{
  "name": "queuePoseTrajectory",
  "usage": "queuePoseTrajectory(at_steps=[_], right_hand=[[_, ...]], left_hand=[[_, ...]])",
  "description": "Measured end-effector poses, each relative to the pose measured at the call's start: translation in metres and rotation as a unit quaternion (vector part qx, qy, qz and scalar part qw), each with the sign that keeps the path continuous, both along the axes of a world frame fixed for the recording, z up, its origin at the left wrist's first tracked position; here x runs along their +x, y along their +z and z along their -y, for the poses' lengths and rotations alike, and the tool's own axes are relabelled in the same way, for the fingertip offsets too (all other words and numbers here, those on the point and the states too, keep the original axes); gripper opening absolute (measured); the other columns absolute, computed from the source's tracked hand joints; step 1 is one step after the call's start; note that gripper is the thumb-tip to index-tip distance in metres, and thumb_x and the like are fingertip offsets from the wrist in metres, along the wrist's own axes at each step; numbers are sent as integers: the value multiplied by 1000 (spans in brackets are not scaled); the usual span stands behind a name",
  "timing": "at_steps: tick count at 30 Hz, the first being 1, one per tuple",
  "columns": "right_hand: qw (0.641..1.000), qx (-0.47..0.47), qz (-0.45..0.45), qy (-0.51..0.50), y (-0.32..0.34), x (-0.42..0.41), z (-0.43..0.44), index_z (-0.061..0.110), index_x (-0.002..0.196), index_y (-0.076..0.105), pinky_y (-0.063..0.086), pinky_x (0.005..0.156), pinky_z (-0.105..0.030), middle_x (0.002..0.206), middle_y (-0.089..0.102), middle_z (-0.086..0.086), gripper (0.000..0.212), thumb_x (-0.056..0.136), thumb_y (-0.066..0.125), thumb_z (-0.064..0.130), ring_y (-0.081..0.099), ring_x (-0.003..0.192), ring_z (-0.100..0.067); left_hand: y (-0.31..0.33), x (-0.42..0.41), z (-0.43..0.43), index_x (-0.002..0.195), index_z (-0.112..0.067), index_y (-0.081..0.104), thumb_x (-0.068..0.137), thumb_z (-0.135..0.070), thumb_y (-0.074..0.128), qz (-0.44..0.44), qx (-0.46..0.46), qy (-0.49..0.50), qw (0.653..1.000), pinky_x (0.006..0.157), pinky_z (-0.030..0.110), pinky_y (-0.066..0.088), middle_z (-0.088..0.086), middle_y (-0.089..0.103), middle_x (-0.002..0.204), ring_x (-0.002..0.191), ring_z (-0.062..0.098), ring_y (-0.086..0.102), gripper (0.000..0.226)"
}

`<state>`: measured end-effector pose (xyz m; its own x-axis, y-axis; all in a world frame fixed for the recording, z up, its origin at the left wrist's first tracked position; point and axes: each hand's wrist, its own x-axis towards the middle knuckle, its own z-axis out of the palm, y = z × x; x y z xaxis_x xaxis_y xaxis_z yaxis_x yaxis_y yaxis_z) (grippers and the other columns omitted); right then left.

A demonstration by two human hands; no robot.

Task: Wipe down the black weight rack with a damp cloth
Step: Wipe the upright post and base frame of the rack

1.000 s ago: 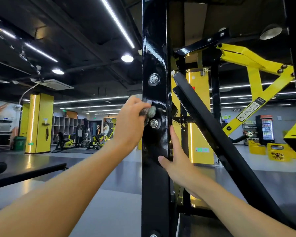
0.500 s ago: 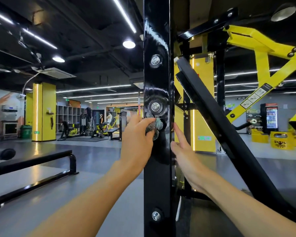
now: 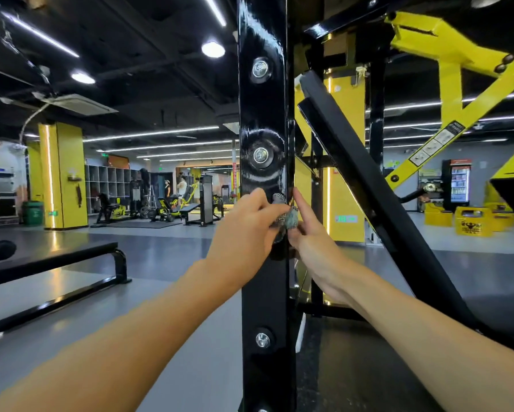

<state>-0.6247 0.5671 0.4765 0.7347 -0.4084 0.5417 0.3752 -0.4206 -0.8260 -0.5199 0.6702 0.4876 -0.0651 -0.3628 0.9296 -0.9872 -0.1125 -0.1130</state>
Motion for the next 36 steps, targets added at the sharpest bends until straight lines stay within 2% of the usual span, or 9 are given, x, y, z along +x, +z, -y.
queuePoseTrajectory(at_steps=[5, 8, 13, 19, 22, 27, 29, 32, 36], right_hand=[[1000, 5, -20, -6, 0, -3, 3, 53, 151, 14, 28, 115, -32, 135, 52, 11, 71, 105, 38, 5, 48, 125, -3], [1000, 6, -20, -11, -5, -1, 4, 57, 149, 14, 23, 121, -46, 152, 41, 4, 69, 105, 38, 9, 38, 140, -13], [1000, 4, -22, -20, -9, 3, 0, 60, 148, 10, 12, 122, -50, 160, 27, 10, 69, 106, 36, 11, 22, 147, -10], [999, -5, -29, -23, -9, -3, -3, 55, 151, 9, 25, 111, -32, 122, 53, 14, 66, 107, 36, 14, 48, 124, -5], [999, -1, -35, -11, -13, -4, 3, 55, 151, 12, 28, 117, -38, 126, 59, -4, 68, 106, 40, 12, 54, 122, -11], [996, 66, -56, 12, -31, 1, 14, 58, 146, 22, 31, 117, -52, 133, 60, -4, 62, 106, 41, 16, 53, 129, -20], [994, 90, -58, 17, -40, 2, 15, 53, 147, 27, 29, 117, -54, 140, 56, -4, 55, 105, 43, 21, 47, 135, -22], [992, 104, -69, 1, -52, 3, 13, 45, 147, 32, 29, 118, -51, 143, 52, -2, 47, 106, 43, 26, 44, 136, -21], [987, 141, -71, 5, -59, 4, 15, 40, 140, 43, 48, 99, -36, 129, 63, -4, 40, 105, 44, 19, 60, 116, -15]], left_hand=[[-7, -8, 9, 114, -13, 73, 81, 2, 72, -133, -92, 6, 987, 67, 25, 41, -5, 49, 90, 78, 12, 49, 36], [-29, 2, -10, 109, -15, 74, 80, 3, 72, -146, -49, 16, 988, 69, 24, 39, -7, 48, 89, 78, 14, 50, 35], [-9, 14, -7, 114, -15, 71, 87, -5, 70, -246, -133, 42, 959, 82, 18, 37, 3, 61, 105, 93, 18, 58, 29], [-55, 1, -11, 118, -16, 71, 87, -3, 70, -228, -51, 32, 972, 69, 20, 35, -4, 51, 91, 79, 14, 51, 34], [-42, -6, 0, 116, -15, 71, 85, -3, 72, -220, -91, 23, 971, 73, 26, 44, -2, 55, 96, 83, 13, 54, 34], [-75, -11, -8, 109, -9, 72, 77, 4, 75, -107, 19, -10, 994, 56, 34, 46, 1, 49, 84, 69, 16, 49, 35], [-71, -4, -2, 109, -14, 72, 80, 2, 72, -173, -41, -2, 984, 67, 35, 50, -1, 52, 89, 77, 18, 55, 33], [-72, -12, 3, 111, -16, 72, 83, -1, 71, -278, -120, 14, 953, 79, 29, 48, -1, 58, 97, 87, 19, 60, 32], [-100, -22, -3, 109, -12, 72, 79, 2, 74, -170, -8, -29, 985, 61, 35, 50, 0, 50, 87, 71, 18, 54, 34]])
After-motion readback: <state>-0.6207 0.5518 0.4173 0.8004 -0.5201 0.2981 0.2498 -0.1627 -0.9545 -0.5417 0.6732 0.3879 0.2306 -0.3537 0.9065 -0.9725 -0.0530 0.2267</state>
